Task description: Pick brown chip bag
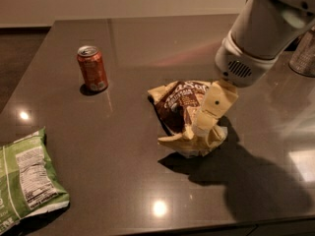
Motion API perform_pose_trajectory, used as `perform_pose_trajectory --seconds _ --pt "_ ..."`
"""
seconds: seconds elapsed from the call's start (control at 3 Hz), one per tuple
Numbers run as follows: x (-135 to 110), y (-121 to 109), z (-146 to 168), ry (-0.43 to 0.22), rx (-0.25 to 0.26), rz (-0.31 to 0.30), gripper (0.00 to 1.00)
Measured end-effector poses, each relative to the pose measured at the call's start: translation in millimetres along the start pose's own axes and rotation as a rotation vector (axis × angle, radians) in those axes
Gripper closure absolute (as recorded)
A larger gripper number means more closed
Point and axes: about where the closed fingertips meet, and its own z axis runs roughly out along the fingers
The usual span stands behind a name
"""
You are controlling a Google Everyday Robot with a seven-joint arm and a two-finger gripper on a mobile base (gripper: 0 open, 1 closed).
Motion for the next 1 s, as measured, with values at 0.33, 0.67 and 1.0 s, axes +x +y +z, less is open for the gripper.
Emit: perform_pose_trajectory --seconds 0.33,0.67,1.0 --pt "-15.0 11.4 10.4 0.019 -0.041 0.040 0.00" --pt "-26.0 19.7 32.2 0.067 -0.096 0.067 0.00" --pt "-31.2 20.0 46.9 0.100 -0.127 0.086 0.00"
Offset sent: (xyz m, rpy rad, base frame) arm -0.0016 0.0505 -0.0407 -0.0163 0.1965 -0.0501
